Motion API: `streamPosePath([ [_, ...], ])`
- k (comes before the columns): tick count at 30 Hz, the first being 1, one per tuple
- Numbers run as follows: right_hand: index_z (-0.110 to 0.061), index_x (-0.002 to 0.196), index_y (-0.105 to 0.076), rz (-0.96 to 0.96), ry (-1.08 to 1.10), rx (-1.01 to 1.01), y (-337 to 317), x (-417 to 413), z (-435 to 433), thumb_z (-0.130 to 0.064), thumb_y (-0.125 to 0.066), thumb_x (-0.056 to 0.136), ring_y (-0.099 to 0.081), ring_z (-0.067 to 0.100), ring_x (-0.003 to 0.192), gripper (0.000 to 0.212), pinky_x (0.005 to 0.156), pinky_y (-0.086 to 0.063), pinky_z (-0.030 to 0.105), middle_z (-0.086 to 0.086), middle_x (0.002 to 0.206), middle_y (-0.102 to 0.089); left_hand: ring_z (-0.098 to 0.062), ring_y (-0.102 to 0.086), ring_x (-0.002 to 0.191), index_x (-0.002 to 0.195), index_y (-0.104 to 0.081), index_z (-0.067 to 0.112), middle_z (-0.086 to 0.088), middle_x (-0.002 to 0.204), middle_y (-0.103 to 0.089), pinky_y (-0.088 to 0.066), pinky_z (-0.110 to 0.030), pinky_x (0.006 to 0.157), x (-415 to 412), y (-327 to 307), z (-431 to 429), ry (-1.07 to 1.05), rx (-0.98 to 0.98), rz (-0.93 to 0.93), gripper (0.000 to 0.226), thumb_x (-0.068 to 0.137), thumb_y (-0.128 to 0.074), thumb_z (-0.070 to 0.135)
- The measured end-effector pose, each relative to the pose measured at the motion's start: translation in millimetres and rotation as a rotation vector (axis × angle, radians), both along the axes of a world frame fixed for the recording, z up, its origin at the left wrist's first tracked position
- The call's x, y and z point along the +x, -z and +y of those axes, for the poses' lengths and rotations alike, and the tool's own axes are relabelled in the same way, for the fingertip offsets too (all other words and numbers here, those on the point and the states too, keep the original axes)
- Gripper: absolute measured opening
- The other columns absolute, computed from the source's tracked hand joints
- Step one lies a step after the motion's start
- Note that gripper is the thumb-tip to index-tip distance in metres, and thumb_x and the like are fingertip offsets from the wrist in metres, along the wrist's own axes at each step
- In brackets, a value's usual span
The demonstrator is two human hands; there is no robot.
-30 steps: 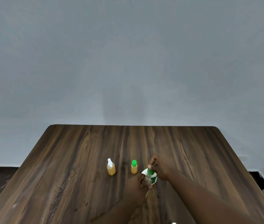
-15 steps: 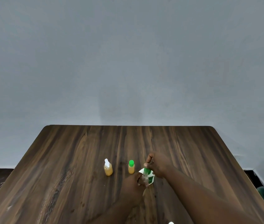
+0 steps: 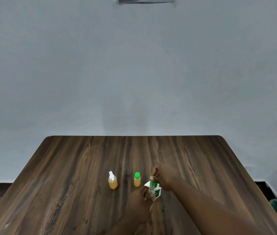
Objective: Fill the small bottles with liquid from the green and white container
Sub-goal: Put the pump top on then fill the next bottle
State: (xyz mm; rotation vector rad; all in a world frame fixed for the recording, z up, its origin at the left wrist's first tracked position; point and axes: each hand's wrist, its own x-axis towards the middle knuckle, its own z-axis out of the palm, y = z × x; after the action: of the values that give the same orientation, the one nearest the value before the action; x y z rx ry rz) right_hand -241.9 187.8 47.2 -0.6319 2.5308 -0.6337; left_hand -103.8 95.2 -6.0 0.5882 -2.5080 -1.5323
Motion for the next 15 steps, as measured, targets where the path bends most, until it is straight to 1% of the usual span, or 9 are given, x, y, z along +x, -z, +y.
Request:
streamPosePath([
  [1,-0.027,0.07,-0.055,0.001,0.0,-0.012,-0.5,-0.5,-0.5,-0.027,-0.073,0.085,-0.067,0.013,0.078,0.024,0.071,-0.06,0.037,-0.009,0.072,-0.064,0.006,-0.066,0.087,0.08,-0.071,0.007,0.024,0.089,-0.072,-0.044,-0.005,0.072,-0.4,-2.7,0.3,-0.004,0.015,-0.002,0.005,0.084,-0.068,0.005],
  [2,-0.027,0.072,-0.055,0.012,0.004,-0.014,0.3,0.2,0.1,-0.027,-0.073,0.086,-0.066,0.012,0.077,0.022,0.07,-0.058,0.035,-0.009,0.073,-0.063,0.007,-0.066,0.085,0.077,-0.071,0.012,0.026,0.087,-0.072,-0.043,-0.005,0.071,-0.3,-4.5,0.6,0.003,0.019,-0.01,0.009,0.084,-0.069,0.006],
  [4,-0.026,0.075,-0.055,0.042,0.005,0.002,3.0,2.2,1.6,-0.029,-0.072,0.086,-0.061,0.011,0.077,0.02,0.068,-0.053,0.032,-0.008,0.076,-0.063,0.012,-0.063,0.082,0.071,-0.064,0.023,0.036,0.079,-0.067,-0.042,-0.004,0.069,1.1,-7.5,1.0,0.039,0.009,-0.038,0.022,0.085,-0.069,0.006],
  [5,-0.026,0.074,-0.055,0.046,0.0,0.011,3.2,3.1,1.4,-0.03,-0.072,0.086,-0.062,0.012,0.078,0.021,0.07,-0.052,0.032,-0.008,0.078,-0.065,0.013,-0.063,0.083,0.071,-0.061,0.024,0.039,0.078,-0.065,-0.042,-0.004,0.069,2.7,-8.2,1.3,0.042,0.009,-0.046,0.025,0.085,-0.069,0.006],
  [7,-0.027,0.069,-0.054,0.024,0.0,0.011,1.2,1.7,0.0,-0.03,-0.073,0.085,-0.066,0.013,0.08,0.025,0.073,-0.057,0.036,-0.007,0.077,-0.066,0.012,-0.064,0.086,0.074,-0.063,0.026,0.038,0.084,-0.066,-0.043,-0.005,0.072,1.5,-6.9,0.9,0.035,0.012,-0.046,0.023,0.085,-0.069,0.007],
  [9,-0.028,0.068,-0.054,-0.005,0.024,-0.012,1.4,-0.7,0.0,-0.029,-0.075,0.083,-0.067,0.013,0.078,0.026,0.073,-0.06,0.038,-0.008,0.074,-0.066,0.012,-0.064,0.088,0.076,-0.065,0.028,0.039,0.086,-0.066,-0.044,-0.005,0.073,0.0,-7.6,0.9,0.025,0.017,-0.047,0.023,0.085,-0.069,0.007],
  [12,-0.027,0.071,-0.056,0.038,0.042,-0.013,6.3,1.5,2.0,-0.031,-0.074,0.084,-0.063,0.01,0.077,0.023,0.07,-0.056,0.032,-0.01,0.073,-0.063,0.011,-0.064,0.087,0.074,-0.064,0.026,0.04,0.083,-0.065,-0.043,-0.004,0.072,-0.4,-7.1,0.0,0.042,0.004,-0.048,0.023,0.085,-0.069,0.007],
  [13,-0.027,0.072,-0.056,0.061,0.03,0.007,7.3,2.8,2.2,-0.033,-0.074,0.084,-0.063,0.011,0.079,0.023,0.071,-0.055,0.032,-0.009,0.075,-0.064,0.01,-0.064,0.087,0.073,-0.063,0.026,0.039,0.083,-0.066,-0.042,-0.005,0.071,0.6,-7.3,0.4,0.043,-0.004,-0.048,0.023,0.086,-0.069,0.009],
  [15,-0.027,0.07,-0.055,0.05,0.008,0.026,3.0,2.1,-0.1,-0.035,-0.073,0.083,-0.066,0.014,0.078,0.024,0.073,-0.056,0.036,-0.007,0.078,-0.068,0.009,-0.064,0.085,0.072,-0.063,0.026,0.036,0.084,-0.067,-0.041,-0.005,0.069,1.8,-6.9,1.2,0.032,-0.012,-0.038,0.023,0.087,-0.069,0.01],
])
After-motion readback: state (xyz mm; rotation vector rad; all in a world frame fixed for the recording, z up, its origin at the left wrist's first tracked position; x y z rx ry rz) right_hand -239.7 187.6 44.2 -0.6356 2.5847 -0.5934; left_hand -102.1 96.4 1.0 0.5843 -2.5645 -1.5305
